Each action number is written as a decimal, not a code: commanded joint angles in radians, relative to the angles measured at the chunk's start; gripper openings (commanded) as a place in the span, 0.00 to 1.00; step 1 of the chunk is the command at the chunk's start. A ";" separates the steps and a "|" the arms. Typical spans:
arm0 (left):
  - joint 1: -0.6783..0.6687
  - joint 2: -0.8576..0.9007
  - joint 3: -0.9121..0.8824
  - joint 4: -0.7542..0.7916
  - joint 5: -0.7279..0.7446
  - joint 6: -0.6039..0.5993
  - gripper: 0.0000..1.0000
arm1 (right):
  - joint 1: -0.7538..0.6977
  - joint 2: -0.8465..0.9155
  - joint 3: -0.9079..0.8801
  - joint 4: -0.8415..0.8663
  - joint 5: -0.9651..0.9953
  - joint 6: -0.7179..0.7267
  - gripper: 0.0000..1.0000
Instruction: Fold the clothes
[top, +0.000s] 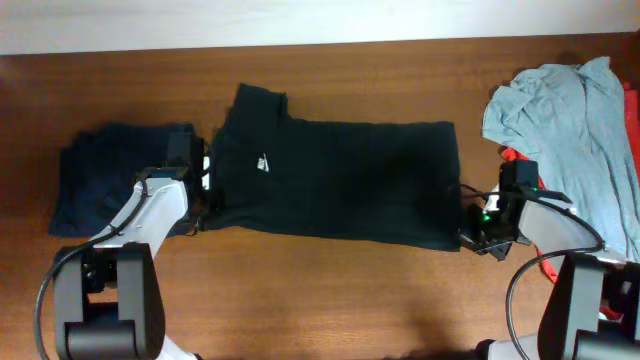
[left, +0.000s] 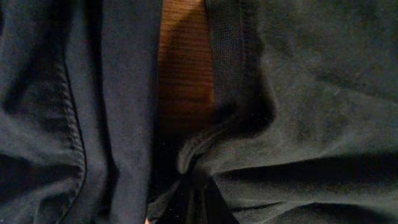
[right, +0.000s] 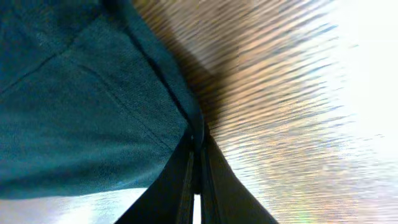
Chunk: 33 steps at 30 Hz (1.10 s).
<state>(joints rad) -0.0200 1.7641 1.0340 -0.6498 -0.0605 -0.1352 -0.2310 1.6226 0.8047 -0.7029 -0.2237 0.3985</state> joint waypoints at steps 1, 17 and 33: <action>0.003 -0.007 -0.006 -0.001 -0.009 0.010 0.02 | -0.032 0.007 -0.002 -0.007 0.133 0.004 0.04; 0.003 -0.037 0.038 -0.033 -0.046 0.018 0.02 | -0.034 0.007 0.048 -0.032 0.247 0.022 0.04; 0.003 -0.109 0.069 -0.068 -0.071 0.047 0.31 | -0.034 0.007 0.097 -0.113 0.248 0.022 0.11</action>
<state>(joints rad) -0.0227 1.6669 1.0924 -0.7139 -0.1085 -0.1051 -0.2562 1.6226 0.8845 -0.8070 -0.0067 0.4156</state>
